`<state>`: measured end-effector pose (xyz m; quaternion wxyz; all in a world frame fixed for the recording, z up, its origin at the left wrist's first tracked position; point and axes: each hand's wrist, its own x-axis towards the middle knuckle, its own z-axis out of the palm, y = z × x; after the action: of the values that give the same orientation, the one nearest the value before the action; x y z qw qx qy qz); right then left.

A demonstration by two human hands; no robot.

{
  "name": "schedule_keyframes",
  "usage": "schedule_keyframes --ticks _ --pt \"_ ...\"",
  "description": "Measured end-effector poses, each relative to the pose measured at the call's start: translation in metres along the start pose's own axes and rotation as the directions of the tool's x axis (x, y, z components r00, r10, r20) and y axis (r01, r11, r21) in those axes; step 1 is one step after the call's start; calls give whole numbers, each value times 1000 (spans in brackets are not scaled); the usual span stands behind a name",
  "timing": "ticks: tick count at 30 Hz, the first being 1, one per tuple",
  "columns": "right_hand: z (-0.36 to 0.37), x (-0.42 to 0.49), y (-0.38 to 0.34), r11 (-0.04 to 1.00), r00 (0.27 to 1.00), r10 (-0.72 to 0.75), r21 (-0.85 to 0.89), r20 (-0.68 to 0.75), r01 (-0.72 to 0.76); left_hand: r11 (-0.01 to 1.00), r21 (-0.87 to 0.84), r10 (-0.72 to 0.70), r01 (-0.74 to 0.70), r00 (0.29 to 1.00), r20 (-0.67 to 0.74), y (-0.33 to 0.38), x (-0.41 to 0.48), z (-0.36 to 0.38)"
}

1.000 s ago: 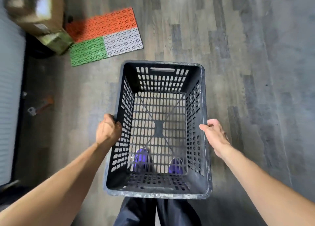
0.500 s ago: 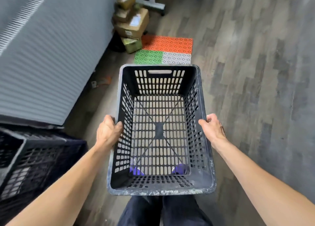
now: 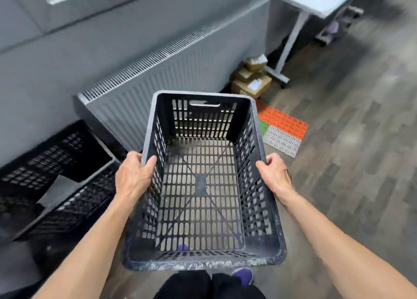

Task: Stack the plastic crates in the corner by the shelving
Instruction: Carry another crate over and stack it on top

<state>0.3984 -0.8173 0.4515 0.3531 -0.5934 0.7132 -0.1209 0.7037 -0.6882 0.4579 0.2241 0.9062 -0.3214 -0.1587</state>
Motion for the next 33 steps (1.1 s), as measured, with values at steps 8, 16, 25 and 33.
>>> schedule_keyframes --ticks 8,16,25,33 --pt "43 -8 -114 973 972 -231 4 48 231 987 -110 -137 119 974 -181 -62 28 -90" --pt "104 -19 -206 902 895 -416 -49 161 428 934 -197 -347 299 889 -297 -123 39 -149" --pt "163 -6 -284 802 762 -542 -52 355 595 841 -287 -541 459 734 -410 -162 36 -174" --pt "205 21 -363 662 551 -622 -1 556 749 710 -411 -701 572 517 -491 -155 32 -177"
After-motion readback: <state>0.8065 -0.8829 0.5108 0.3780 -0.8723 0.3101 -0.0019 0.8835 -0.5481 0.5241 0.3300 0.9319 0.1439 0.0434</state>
